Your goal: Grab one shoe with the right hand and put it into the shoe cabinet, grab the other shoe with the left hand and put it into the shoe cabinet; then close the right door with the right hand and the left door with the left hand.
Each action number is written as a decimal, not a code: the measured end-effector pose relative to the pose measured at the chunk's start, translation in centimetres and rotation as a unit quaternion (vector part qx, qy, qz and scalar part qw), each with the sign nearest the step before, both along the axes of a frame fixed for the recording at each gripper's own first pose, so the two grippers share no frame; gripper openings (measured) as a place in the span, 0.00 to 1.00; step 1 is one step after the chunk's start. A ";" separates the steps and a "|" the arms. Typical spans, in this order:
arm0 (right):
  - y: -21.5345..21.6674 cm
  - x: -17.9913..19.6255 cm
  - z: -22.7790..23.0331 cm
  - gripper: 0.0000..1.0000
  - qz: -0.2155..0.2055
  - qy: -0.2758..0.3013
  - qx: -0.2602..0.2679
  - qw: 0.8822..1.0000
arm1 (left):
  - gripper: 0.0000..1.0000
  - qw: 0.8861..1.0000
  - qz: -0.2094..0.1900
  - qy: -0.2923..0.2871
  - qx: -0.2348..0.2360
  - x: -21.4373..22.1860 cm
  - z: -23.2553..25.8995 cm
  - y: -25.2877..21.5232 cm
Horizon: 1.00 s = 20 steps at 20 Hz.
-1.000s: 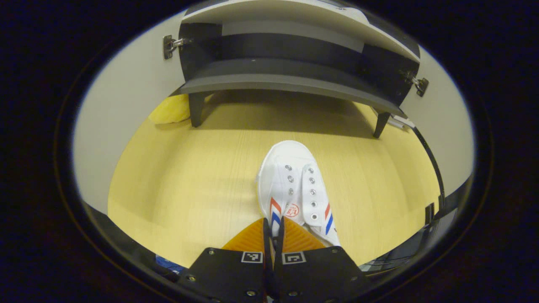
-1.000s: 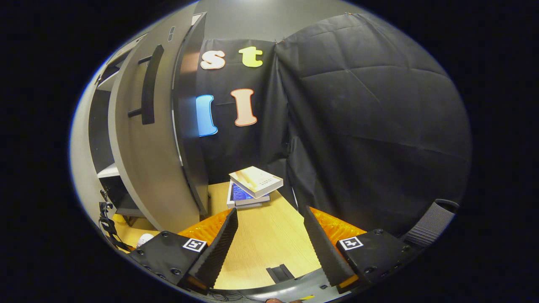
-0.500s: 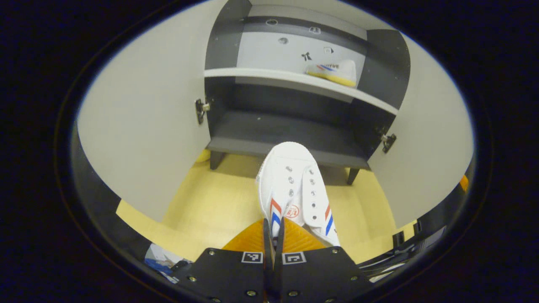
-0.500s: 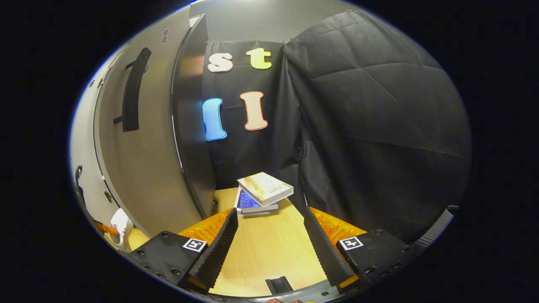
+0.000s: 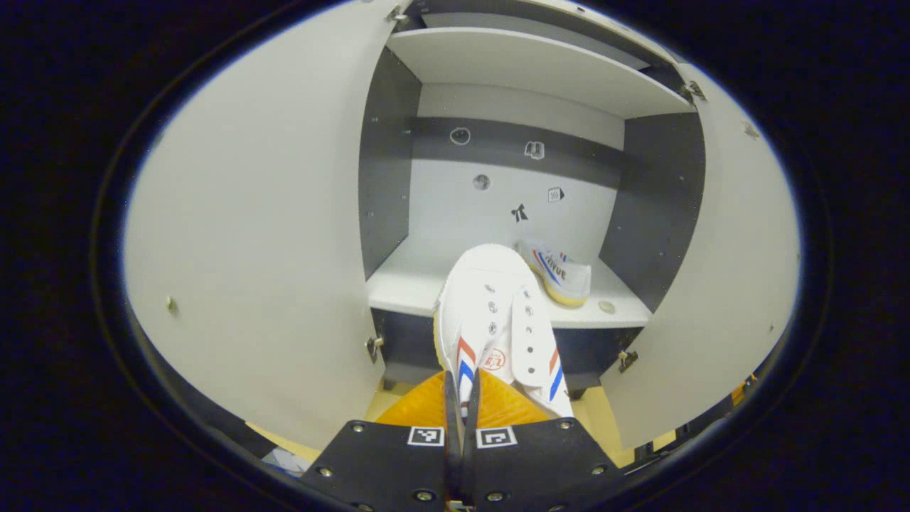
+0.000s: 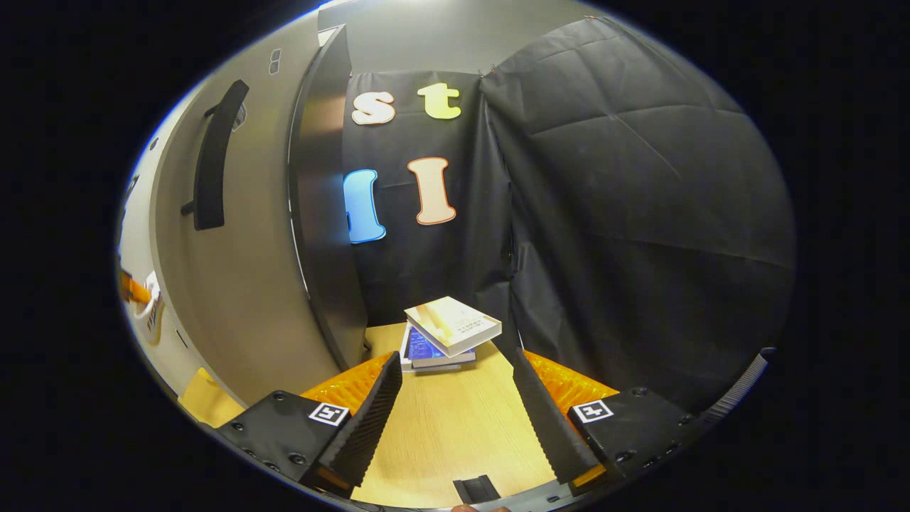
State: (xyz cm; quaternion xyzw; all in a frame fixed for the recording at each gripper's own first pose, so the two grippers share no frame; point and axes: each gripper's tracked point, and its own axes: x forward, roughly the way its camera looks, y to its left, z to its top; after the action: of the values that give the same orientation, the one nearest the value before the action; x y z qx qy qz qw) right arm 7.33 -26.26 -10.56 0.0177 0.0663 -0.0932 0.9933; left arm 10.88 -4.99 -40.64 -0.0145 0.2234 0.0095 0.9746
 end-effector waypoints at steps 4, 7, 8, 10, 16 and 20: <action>-2.1 -0.8 -0.4 0.98 -0.022 0.004 -0.010 1.000 | 0.01 0.999 -0.014 -0.040 0.001 0.2 -0.1 0.2; -3.6 -1.3 -0.4 0.98 -0.051 0.006 0.010 0.999 | 0.01 0.998 -0.012 -0.056 0.005 0.0 -0.1 0.2; -4.0 -1.3 -0.3 0.98 -0.058 0.005 0.018 0.998 | 0.01 0.998 -0.012 -0.057 0.000 -0.1 0.1 0.2; -4.7 -1.1 0.0 0.98 -0.070 0.002 0.021 0.997 | 0.01 0.998 -0.014 -0.055 -0.007 -0.2 -0.1 0.2; -6.4 -0.8 0.3 0.98 -0.081 0.004 0.015 0.997 | 0.01 0.999 0.001 -0.024 -0.047 -0.3 -0.4 0.3; -6.7 -0.9 0.0 0.98 -0.085 0.004 0.015 0.996 | 0.01 1.000 -0.003 0.000 -0.027 -0.4 0.2 0.4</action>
State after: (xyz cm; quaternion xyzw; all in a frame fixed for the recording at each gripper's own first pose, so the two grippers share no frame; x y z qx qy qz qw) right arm 6.44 -32.97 -10.59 0.0376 0.0702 -0.1765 0.9811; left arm 10.50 -4.60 -40.40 -0.0406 0.2239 0.0007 0.9738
